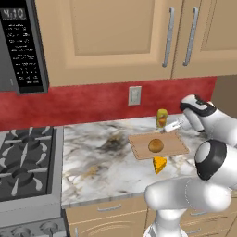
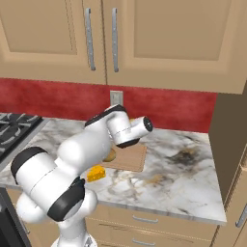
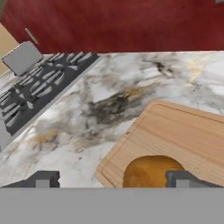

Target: Retrieve the reheated potato from the microwave, then place the potato, cheese, and condiment on the cutting board.

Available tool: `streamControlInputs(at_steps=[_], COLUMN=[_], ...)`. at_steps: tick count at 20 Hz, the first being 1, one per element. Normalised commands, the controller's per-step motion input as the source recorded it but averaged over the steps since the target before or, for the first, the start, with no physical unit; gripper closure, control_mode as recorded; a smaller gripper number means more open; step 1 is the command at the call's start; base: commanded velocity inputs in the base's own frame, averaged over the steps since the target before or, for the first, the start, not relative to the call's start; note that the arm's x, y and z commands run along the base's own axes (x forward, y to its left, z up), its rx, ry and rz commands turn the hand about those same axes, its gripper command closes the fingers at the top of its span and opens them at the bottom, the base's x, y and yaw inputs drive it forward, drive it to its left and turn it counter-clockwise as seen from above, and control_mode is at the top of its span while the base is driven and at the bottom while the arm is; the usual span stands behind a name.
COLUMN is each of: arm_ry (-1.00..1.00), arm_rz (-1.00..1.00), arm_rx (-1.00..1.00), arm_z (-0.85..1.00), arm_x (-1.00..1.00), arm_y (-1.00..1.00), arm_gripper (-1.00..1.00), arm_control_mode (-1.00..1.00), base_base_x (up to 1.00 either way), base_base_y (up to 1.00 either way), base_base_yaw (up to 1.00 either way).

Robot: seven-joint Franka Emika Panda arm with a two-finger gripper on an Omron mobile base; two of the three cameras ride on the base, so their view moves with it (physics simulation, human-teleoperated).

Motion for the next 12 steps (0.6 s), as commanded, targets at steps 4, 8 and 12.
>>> streamControlInputs(at_steps=[4, 8, 12], arm_ry=[0.15, 0.13, 0.10], arm_rz=[-0.11, -0.18, -0.24], arm_rx=[-0.02, -0.06, -0.11], arm_z=[0.02, 0.00, 0.02], arm_x=[-0.69, -0.67, -0.51], arm_y=[0.06, 0.22, 0.37], arm_gripper=[-1.00, -1.00, -1.00], arm_control_mode=[-1.00, -1.00, -1.00], base_base_x=[0.00, 0.00, 0.00], base_base_y=[0.00, 0.00, 0.00], base_base_yaw=[0.00, 0.00, 0.00])
